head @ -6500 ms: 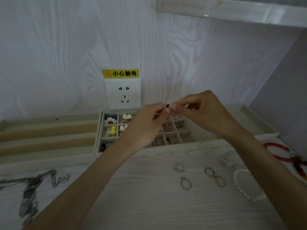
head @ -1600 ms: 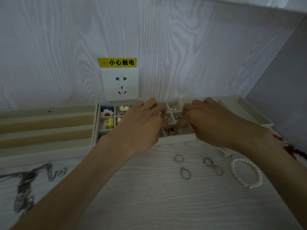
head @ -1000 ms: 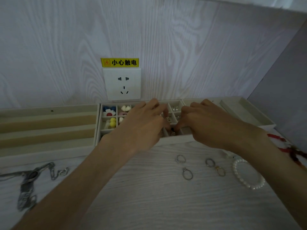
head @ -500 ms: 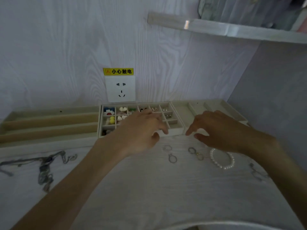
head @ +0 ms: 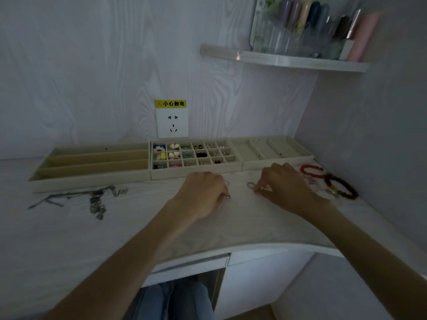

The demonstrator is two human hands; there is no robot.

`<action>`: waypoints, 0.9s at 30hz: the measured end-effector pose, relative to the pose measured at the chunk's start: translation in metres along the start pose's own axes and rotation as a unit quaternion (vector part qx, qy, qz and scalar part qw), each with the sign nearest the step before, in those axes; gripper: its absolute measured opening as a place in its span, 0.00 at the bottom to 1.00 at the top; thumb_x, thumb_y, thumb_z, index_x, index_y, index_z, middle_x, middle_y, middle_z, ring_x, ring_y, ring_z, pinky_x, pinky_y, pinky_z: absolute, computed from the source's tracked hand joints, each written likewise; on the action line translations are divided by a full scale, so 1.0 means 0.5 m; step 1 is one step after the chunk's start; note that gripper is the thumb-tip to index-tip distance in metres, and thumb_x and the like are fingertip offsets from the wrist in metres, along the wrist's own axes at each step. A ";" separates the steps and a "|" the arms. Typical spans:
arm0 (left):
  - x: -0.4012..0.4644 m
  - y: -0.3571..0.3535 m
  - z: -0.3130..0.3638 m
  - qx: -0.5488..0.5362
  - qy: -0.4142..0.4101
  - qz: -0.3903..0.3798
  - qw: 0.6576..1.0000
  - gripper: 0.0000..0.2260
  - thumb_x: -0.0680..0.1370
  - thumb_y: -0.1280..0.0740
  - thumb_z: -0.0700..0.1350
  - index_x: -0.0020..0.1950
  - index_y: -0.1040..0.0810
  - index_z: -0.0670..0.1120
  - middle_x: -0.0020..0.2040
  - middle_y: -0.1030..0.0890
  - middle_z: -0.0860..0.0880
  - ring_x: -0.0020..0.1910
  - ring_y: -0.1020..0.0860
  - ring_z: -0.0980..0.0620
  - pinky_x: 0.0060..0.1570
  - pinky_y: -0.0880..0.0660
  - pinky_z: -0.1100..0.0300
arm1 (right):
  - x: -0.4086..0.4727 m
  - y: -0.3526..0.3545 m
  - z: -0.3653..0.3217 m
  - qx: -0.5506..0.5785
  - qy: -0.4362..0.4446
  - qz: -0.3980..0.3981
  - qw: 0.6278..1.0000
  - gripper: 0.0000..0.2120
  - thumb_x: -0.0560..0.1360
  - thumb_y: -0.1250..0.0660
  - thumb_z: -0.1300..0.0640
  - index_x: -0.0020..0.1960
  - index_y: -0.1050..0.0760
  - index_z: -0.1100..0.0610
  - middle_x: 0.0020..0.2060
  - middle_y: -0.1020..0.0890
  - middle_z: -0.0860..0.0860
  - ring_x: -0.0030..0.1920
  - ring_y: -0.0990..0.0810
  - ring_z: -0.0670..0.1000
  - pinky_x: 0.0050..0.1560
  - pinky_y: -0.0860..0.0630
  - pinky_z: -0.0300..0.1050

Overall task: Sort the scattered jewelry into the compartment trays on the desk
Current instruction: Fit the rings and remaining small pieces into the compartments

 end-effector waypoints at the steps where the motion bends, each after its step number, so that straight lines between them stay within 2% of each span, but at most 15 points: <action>1: -0.004 0.004 -0.002 -0.012 0.005 0.009 1.000 0.12 0.80 0.40 0.50 0.60 0.21 0.56 0.63 0.23 0.57 0.59 0.25 0.52 0.52 0.27 0.58 | -0.002 -0.004 0.001 0.028 -0.019 0.004 0.999 0.09 0.77 0.36 0.50 0.54 0.19 0.48 0.51 0.20 0.49 0.52 0.24 0.51 0.49 0.37 0.41; 4: -0.015 0.002 -0.014 -0.036 0.019 0.014 0.999 0.11 0.79 0.38 0.52 0.58 0.20 0.58 0.57 0.20 0.58 0.56 0.23 0.54 0.50 0.30 0.60 | -0.011 -0.011 0.015 0.134 -0.076 0.015 0.988 0.08 0.75 0.33 0.57 0.51 0.17 0.51 0.50 0.17 0.49 0.49 0.20 0.50 0.48 0.30 0.39; 7: -0.015 -0.005 -0.028 -0.065 0.036 0.012 0.997 0.09 0.78 0.36 0.53 0.54 0.19 0.59 0.51 0.18 0.58 0.50 0.22 0.56 0.47 0.29 0.61 | -0.020 -0.014 0.021 0.172 -0.096 0.022 0.980 0.09 0.72 0.31 0.62 0.49 0.16 0.52 0.47 0.16 0.49 0.45 0.19 0.48 0.49 0.24 0.42; 11: 0.003 -0.013 -0.040 -0.109 0.053 0.015 0.992 0.08 0.75 0.34 0.57 0.51 0.17 0.59 0.49 0.18 0.58 0.47 0.22 0.58 0.47 0.27 0.61 | -0.008 0.001 0.016 0.301 -0.099 0.017 0.948 0.08 0.68 0.26 0.65 0.42 0.16 0.52 0.40 0.15 0.50 0.38 0.18 0.44 0.46 0.22 0.37; 14: 0.018 -0.020 -0.052 -0.117 0.053 0.001 0.992 0.09 0.73 0.32 0.58 0.50 0.17 0.59 0.49 0.18 0.59 0.46 0.22 0.60 0.48 0.25 0.59 | 0.017 0.014 0.007 0.361 -0.093 0.013 0.928 0.13 0.66 0.25 0.68 0.37 0.18 0.49 0.37 0.16 0.49 0.37 0.17 0.44 0.46 0.20 0.40; 17: 0.028 -0.017 -0.070 -0.131 0.054 -0.013 0.990 0.09 0.72 0.31 0.59 0.49 0.17 0.58 0.49 0.19 0.60 0.44 0.22 0.60 0.46 0.25 0.60 | 0.044 0.019 0.001 0.406 -0.101 0.008 0.908 0.12 0.66 0.26 0.68 0.40 0.18 0.52 0.39 0.16 0.52 0.39 0.17 0.46 0.48 0.20 0.40; 21: 0.039 -0.013 -0.084 -0.149 0.066 -0.011 0.987 0.09 0.71 0.30 0.60 0.46 0.17 0.59 0.41 0.20 0.63 0.40 0.22 0.64 0.39 0.27 0.64 | 0.080 0.007 -0.004 0.446 -0.118 0.002 0.887 0.10 0.66 0.24 0.64 0.39 0.19 0.50 0.41 0.15 0.51 0.41 0.18 0.44 0.48 0.22 0.39; 24: 0.058 -0.012 -0.100 -0.237 0.093 0.019 0.967 0.05 0.72 0.30 0.56 0.44 0.17 0.57 0.39 0.20 0.63 0.39 0.21 0.64 0.41 0.24 0.61 | 0.102 0.004 -0.003 0.483 -0.130 0.007 0.866 0.10 0.65 0.24 0.63 0.43 0.18 0.52 0.39 0.16 0.50 0.39 0.19 0.38 0.43 0.25 0.28; 26: 0.077 -0.009 -0.107 -0.334 0.102 0.028 0.936 0.05 0.74 0.30 0.51 0.45 0.16 0.53 0.40 0.17 0.60 0.37 0.19 0.62 0.43 0.22 0.59 | 0.114 0.005 0.002 0.539 -0.135 0.023 0.831 0.10 0.66 0.25 0.66 0.45 0.18 0.56 0.37 0.16 0.51 0.35 0.20 0.37 0.39 0.27 0.26; 27: 0.092 -0.005 -0.116 -0.377 0.112 0.027 0.919 0.06 0.74 0.31 0.50 0.47 0.16 0.51 0.40 0.17 0.58 0.35 0.19 0.61 0.41 0.22 0.62 | 0.132 0.004 0.005 0.563 -0.133 0.025 0.815 0.11 0.66 0.25 0.66 0.45 0.19 0.57 0.36 0.16 0.50 0.34 0.20 0.38 0.37 0.27 0.27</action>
Point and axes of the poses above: each hand's wrist, its own x-axis towards the middle knuckle, its own y-axis out of the back of the hand, z = x × y, the point moved 5 cm from there along x, towards the middle knuckle
